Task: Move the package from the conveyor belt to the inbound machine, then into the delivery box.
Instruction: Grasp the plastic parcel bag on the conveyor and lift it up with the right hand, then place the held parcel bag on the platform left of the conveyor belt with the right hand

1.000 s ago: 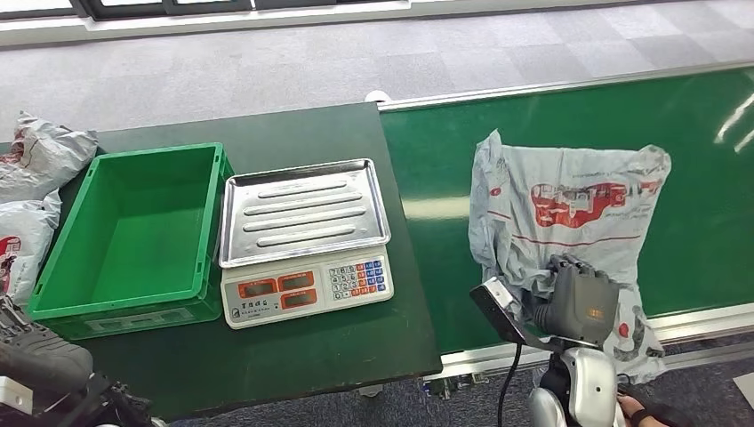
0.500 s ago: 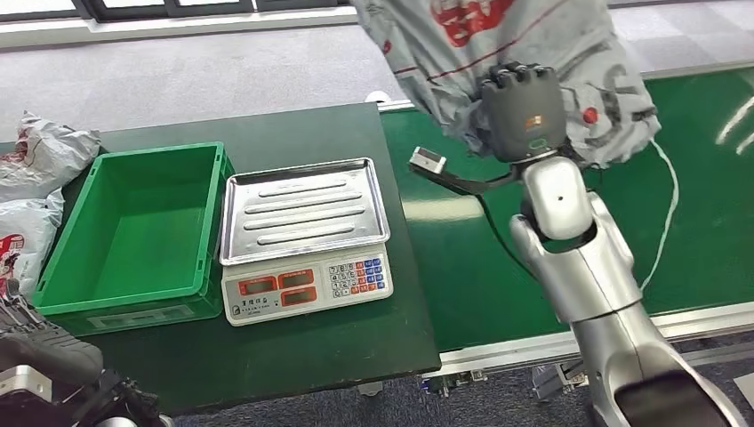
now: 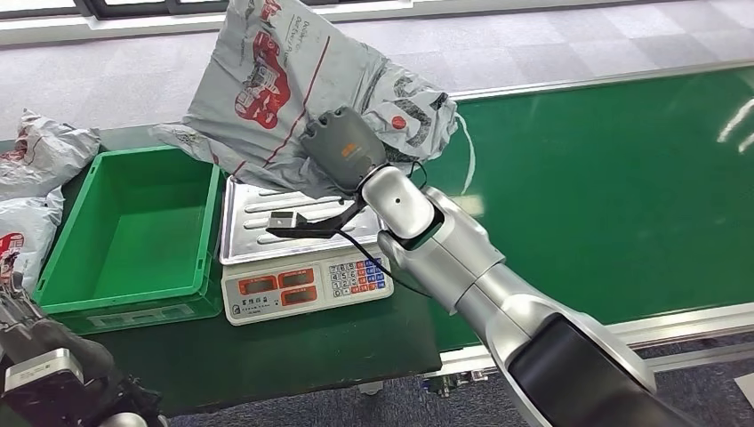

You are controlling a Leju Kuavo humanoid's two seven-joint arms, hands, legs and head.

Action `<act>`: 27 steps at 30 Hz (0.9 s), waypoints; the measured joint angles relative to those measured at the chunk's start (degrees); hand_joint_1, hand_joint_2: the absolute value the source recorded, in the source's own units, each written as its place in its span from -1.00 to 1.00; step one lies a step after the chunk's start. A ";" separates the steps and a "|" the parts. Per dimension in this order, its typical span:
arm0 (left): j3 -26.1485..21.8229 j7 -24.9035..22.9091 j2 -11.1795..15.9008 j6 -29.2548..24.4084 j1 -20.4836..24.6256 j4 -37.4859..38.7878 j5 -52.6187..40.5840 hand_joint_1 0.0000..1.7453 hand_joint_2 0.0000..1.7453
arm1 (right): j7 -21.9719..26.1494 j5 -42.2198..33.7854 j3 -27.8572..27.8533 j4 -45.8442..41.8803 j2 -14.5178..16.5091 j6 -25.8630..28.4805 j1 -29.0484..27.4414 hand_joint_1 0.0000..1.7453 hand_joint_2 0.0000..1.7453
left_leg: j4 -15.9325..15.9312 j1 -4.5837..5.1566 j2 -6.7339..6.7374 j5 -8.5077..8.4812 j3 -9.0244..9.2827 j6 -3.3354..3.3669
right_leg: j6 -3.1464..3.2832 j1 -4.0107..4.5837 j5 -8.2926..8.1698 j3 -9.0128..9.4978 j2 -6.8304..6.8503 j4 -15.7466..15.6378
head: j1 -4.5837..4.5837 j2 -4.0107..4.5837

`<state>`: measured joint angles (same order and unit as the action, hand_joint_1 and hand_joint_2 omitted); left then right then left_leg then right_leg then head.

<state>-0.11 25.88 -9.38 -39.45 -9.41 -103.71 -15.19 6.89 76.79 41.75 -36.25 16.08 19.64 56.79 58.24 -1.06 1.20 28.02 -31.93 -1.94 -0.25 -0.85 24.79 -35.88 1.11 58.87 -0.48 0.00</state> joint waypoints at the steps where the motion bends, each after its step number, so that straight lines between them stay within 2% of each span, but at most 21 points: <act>1: -0.04 -0.01 -0.04 0.00 -0.06 0.05 -0.13 -1.00 -1.00 | 0.15 -0.17 0.16 0.51 0.54 -0.03 0.11 1.00 1.00 | 0.00 0.00 0.00 0.00 0.00 0.00 | 0.00 0.00 0.00 0.00 0.00 0.00 | 0.01 0.00; 11: -0.25 -0.16 -0.20 -0.02 -0.44 0.16 -0.29 -1.00 -1.00 | 0.29 -0.80 0.69 3.02 2.42 -0.28 0.46 1.00 1.00 | 0.00 0.00 -0.04 0.00 0.00 0.00 | 0.00 0.00 -0.01 -0.01 0.01 0.00 | 0.00 0.00; 14: -0.52 -0.57 -0.37 -0.02 -0.45 0.23 -1.03 -1.00 -1.00 | 1.85 -3.87 0.70 3.33 2.72 -0.50 0.46 1.00 1.00 | 0.00 0.00 -0.03 0.00 0.00 0.00 | 0.00 0.00 -0.01 -0.02 0.00 0.00 | 0.00 0.00; 18: -0.93 -1.74 -1.16 -0.02 -0.13 0.86 -3.76 -1.00 -1.00 | 7.73 -19.07 0.33 2.94 3.47 -5.00 0.16 1.00 1.00 | 0.01 0.00 -0.02 0.00 0.01 0.00 | 0.00 0.01 0.00 -0.05 -0.02 -0.02 | 0.00 0.00; 22: -0.74 -2.74 -1.52 -0.02 1.23 2.44 -4.52 -1.00 -1.00 | 16.75 -37.07 -2.53 2.18 3.55 -12.20 -1.78 1.00 1.00 | 0.01 0.01 -0.02 0.00 0.01 0.00 | 0.00 0.00 -0.01 -0.06 -0.02 -0.03 | -0.01 0.00; 24: -0.45 -3.20 -1.52 -0.02 1.75 3.21 -4.31 -1.00 -1.00 | 20.01 -42.01 -4.34 2.07 3.28 -13.77 -3.24 0.01 1.00 | 0.02 0.02 0.00 0.00 0.01 0.00 | 0.00 0.00 -0.01 -0.06 -0.03 -0.04 | 0.00 0.00; 26: -0.18 -3.75 -1.51 -0.02 1.95 3.61 -4.10 -1.00 -1.00 | 20.93 -43.42 -5.39 2.11 2.68 -13.96 -4.59 -0.99 1.00 | 0.02 0.02 0.00 0.01 0.01 0.00 | 0.00 -0.01 -0.01 -0.06 -0.03 -0.04 | 0.01 0.00; 27: -0.09 -4.17 -1.50 -0.02 1.94 3.69 -4.15 -1.00 -1.00 | 20.59 -43.03 -5.59 2.23 2.30 -13.57 -5.17 -1.00 1.00 | 0.02 0.02 0.00 0.01 0.00 0.00 | 0.00 -0.01 -0.01 -0.06 -0.03 -0.04 | 0.00 0.00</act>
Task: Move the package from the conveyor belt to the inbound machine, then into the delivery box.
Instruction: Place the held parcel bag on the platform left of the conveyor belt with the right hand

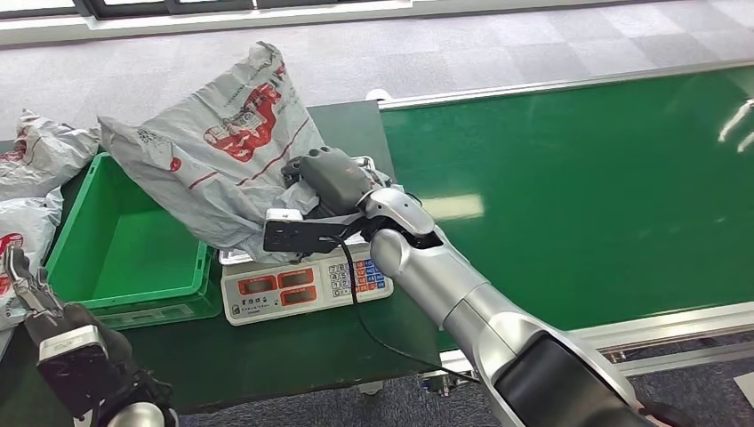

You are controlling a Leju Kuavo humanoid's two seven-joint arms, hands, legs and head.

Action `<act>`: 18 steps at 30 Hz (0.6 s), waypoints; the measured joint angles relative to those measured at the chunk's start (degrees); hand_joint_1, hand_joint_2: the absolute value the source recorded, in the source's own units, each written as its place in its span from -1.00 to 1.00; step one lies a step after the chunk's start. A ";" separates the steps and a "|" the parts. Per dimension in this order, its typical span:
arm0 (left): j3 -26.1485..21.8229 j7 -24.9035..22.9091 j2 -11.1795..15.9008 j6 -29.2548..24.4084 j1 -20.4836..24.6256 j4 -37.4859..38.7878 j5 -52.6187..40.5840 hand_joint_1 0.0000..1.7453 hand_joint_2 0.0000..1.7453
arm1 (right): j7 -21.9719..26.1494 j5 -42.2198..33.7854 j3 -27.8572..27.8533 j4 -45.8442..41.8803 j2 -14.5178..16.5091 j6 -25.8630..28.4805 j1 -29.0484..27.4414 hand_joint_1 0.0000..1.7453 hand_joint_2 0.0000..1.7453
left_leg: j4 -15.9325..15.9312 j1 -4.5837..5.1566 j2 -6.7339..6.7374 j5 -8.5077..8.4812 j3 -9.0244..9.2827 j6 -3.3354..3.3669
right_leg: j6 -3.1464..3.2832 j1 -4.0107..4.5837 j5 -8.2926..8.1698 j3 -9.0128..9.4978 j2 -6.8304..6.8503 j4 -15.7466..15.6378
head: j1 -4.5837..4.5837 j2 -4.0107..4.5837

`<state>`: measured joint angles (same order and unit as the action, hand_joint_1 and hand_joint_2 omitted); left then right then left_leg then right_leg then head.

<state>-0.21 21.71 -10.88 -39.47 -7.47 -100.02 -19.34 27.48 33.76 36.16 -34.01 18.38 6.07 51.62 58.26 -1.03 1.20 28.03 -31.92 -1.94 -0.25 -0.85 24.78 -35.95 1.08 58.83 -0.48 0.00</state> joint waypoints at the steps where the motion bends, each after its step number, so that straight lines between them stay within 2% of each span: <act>1: 0.05 -0.48 0.03 0.00 -0.07 0.02 -0.18 -1.00 -1.00 | -0.50 0.69 -0.05 0.24 -0.40 0.77 -0.49 -1.00 1.00 | 0.00 0.00 0.00 0.00 0.00 0.00 | 0.00 0.00 0.00 0.00 0.00 0.00 | 0.00 0.00; 6: 0.19 -1.19 0.17 0.00 -0.58 0.04 -1.36 -1.00 -1.00 | -1.78 3.61 -0.05 1.92 -1.95 6.27 -1.94 -1.00 1.00 | 0.00 0.00 0.00 0.01 -0.03 -0.01 | 0.00 0.00 0.00 -0.05 -0.01 0.00 | 0.00 0.00; 10: 0.41 -1.09 0.17 0.00 -0.34 0.54 -2.69 -1.00 -1.00 | -1.86 4.39 -0.50 2.38 -3.33 11.32 -2.92 -1.00 -1.00 | 0.00 0.00 0.00 0.01 -0.03 -0.01 | 0.00 0.01 0.00 -0.06 0.00 0.00 | 0.00 0.00; 15: 0.58 0.24 0.07 0.00 0.51 1.80 -4.01 -1.00 -1.00 | -0.87 6.11 -2.38 2.14 -5.34 25.07 -5.02 -1.00 -1.00 | 0.01 0.03 0.03 0.01 -0.02 0.00 | -0.01 -0.02 -0.01 -0.05 -0.02 -0.01 | 0.01 0.00; 18: 0.59 1.23 0.04 0.00 0.74 2.86 -3.96 -1.00 -1.00 | -0.77 7.13 -3.46 1.38 -6.47 29.58 -6.79 -1.00 -1.00 | 0.01 0.04 0.03 0.02 -0.02 0.00 | -0.01 -0.02 -0.01 -0.05 -0.03 -0.01 | 0.01 0.00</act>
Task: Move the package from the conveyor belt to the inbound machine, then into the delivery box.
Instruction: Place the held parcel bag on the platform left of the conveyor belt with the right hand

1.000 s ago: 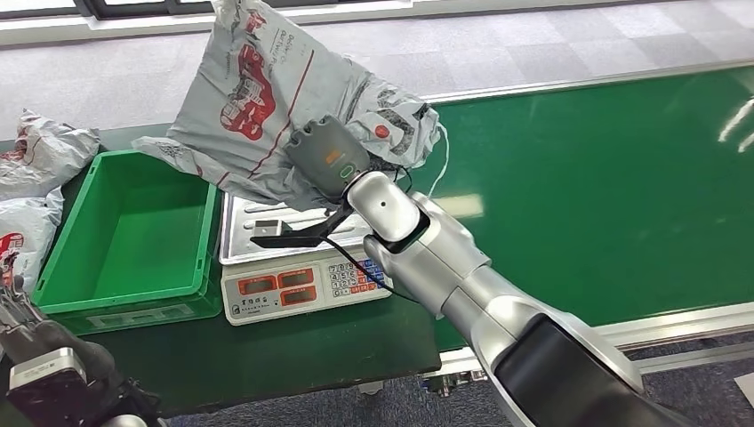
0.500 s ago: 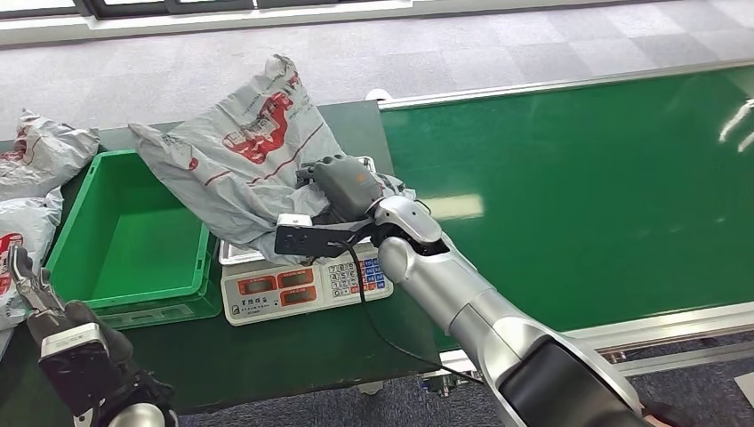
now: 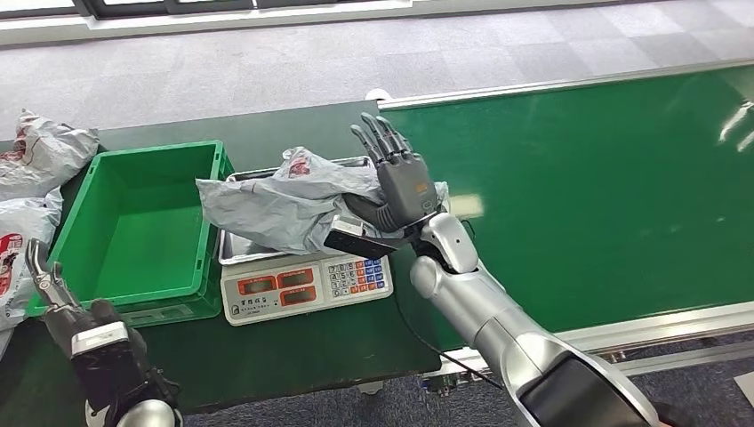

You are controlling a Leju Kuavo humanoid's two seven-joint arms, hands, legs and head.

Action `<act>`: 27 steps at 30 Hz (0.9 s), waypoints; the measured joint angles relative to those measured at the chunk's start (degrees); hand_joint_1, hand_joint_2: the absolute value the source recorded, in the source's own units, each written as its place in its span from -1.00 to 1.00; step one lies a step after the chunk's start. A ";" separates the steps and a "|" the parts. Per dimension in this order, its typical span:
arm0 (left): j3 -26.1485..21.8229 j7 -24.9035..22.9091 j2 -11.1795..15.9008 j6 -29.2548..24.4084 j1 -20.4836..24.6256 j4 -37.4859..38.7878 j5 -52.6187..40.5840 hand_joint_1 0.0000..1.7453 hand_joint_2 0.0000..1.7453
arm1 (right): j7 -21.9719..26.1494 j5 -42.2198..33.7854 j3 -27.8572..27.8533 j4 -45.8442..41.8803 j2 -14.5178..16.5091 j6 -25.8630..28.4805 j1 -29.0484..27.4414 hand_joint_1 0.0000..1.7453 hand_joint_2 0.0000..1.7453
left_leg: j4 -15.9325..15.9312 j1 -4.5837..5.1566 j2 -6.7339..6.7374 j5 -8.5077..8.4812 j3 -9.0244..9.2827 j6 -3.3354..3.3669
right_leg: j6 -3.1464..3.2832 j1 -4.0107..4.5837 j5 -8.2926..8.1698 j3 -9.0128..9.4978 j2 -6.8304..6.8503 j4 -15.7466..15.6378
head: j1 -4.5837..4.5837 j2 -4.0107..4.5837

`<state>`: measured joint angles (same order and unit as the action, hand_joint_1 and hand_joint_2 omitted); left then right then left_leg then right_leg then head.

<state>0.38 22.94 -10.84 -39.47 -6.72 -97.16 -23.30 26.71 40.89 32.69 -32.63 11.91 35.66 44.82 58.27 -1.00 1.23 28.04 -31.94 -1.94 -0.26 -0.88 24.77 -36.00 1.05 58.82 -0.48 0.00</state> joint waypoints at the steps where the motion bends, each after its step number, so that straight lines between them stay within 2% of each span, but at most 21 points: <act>1: 0.03 0.32 0.00 0.00 0.13 0.44 0.06 -1.00 -1.00 | 0.03 0.44 -0.31 -0.34 -0.37 0.82 -0.66 -1.00 -1.00 | 0.00 0.00 0.00 0.00 0.00 0.00 | 0.00 0.00 0.00 0.00 0.00 0.00 | -0.01 0.00; 4: 0.13 0.94 -0.02 0.00 0.66 1.73 0.17 -1.00 -1.00 | 0.82 0.67 -1.12 -2.33 -1.39 1.67 -2.94 -1.00 -1.00 | 0.00 -0.01 0.01 0.01 -0.01 0.00 | 0.00 0.01 0.00 -0.01 0.00 0.00 | -0.01 0.00; 6: 0.14 1.10 -0.04 0.00 0.88 2.19 0.29 -1.00 -1.00 | 1.60 -1.11 -2.00 -6.31 -2.07 0.27 -5.62 -1.00 -1.00 | 0.00 -0.01 0.00 0.01 -0.02 0.00 | 0.00 0.01 0.00 -0.01 0.00 0.00 | 0.00 0.00; 11: 0.12 1.93 -0.01 0.00 1.16 2.04 4.70 -1.00 -1.00 | 1.21 -8.14 -4.12 -26.08 -3.91 -5.79 -16.53 -1.00 -1.00 | -0.01 -0.02 -0.05 0.05 -0.12 0.02 | 0.00 0.02 0.04 -0.08 0.05 0.00 | -0.01 0.00; 18: 0.07 2.93 0.40 0.00 1.02 0.45 8.14 -1.00 -1.00 | 2.74 -14.01 -5.81 -50.44 -6.97 -8.98 -30.05 -1.00 -1.00 | -0.01 0.00 -0.09 0.12 -0.24 0.05 | -0.07 0.00 0.10 -0.15 0.12 -0.04 | 0.01 0.00; 27: 0.04 1.89 0.66 0.32 0.67 -1.25 9.12 -1.00 -1.00 | 5.22 -18.29 -8.91 -69.30 -9.00 -10.17 -43.93 -1.00 -1.00 | -0.01 0.01 -0.07 0.20 -0.24 0.07 | -0.07 -0.01 0.13 -0.14 0.12 -0.05 | 0.00 0.00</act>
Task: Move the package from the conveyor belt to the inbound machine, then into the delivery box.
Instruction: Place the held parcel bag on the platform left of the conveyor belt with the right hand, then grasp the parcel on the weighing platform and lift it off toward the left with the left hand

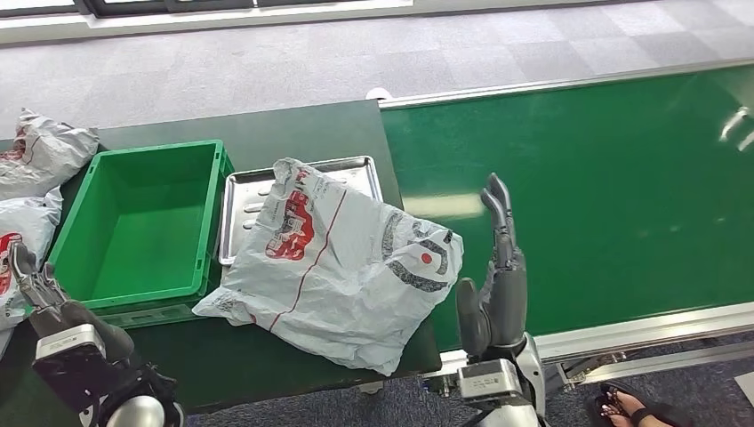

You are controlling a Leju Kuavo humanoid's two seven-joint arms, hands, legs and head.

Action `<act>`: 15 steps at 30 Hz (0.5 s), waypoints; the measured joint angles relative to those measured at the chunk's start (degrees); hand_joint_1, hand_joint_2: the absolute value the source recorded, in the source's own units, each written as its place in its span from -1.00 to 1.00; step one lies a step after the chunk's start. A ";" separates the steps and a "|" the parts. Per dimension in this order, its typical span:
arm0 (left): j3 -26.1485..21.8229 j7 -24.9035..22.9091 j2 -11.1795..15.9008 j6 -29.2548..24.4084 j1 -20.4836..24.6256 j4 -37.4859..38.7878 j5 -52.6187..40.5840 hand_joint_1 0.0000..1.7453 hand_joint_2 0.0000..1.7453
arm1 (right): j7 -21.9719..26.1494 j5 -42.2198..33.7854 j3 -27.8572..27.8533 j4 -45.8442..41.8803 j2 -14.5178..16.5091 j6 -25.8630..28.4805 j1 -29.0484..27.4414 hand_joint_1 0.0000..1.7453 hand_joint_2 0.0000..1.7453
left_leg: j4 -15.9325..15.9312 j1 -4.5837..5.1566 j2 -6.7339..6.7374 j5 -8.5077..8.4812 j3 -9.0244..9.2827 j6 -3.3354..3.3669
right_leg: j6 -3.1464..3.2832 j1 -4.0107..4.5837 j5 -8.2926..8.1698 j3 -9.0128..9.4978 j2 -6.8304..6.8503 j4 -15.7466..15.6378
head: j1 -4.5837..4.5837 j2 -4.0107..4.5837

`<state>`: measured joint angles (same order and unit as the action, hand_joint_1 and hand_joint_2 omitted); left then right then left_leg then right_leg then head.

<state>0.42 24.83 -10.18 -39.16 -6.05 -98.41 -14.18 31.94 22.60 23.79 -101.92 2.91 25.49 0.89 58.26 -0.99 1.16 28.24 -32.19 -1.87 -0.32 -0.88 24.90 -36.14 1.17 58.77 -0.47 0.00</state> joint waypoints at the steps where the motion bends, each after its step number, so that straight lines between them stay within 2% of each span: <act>1: -0.01 -0.11 -0.01 0.08 -0.15 -0.34 -0.06 -1.00 -1.00 | 0.45 -0.26 -0.54 -1.83 -0.04 -0.05 -1.87 -1.00 -1.00 | 0.00 0.00 0.01 0.02 -0.04 0.00 | 0.00 0.00 0.02 0.00 -0.01 0.00 | 0.00 0.00; 6: -0.02 -0.23 0.24 0.62 -0.92 -2.16 -0.62 -1.00 -1.00 | 1.44 -1.14 -2.98 -7.66 -0.08 -0.32 -8.20 -1.00 -1.00 | -0.01 0.00 0.07 0.24 -0.34 0.03 | 0.00 -0.01 0.21 0.10 -0.03 0.00 | 0.00 0.00; 10: 0.05 -2.36 1.42 3.35 -0.95 -2.75 -5.56 -1.00 1.00 | 2.49 -2.52 -4.21 -8.79 -0.08 -0.89 -9.78 -1.00 -1.00 | -0.01 0.00 0.07 0.25 -0.21 0.04 | -0.02 -0.01 0.24 0.16 -0.03 0.00 | 0.00 0.00; 15: 1.34 -8.73 4.70 10.09 0.74 -1.88 -20.11 -1.00 1.00 | 2.45 -3.05 -4.48 -8.94 -0.09 -2.26 -9.26 -1.00 -1.00 | -0.01 0.00 0.11 0.14 0.07 0.01 | 0.02 -0.01 0.18 0.18 -0.05 0.01 | 0.00 0.00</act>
<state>1.76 16.10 -5.48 -29.07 -5.31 -100.29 -34.29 34.39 19.55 19.31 -110.86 2.82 23.23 -8.36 58.25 -0.99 1.27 28.39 -32.12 -1.86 -0.31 -0.89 25.08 -35.96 1.12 58.78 -0.48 0.00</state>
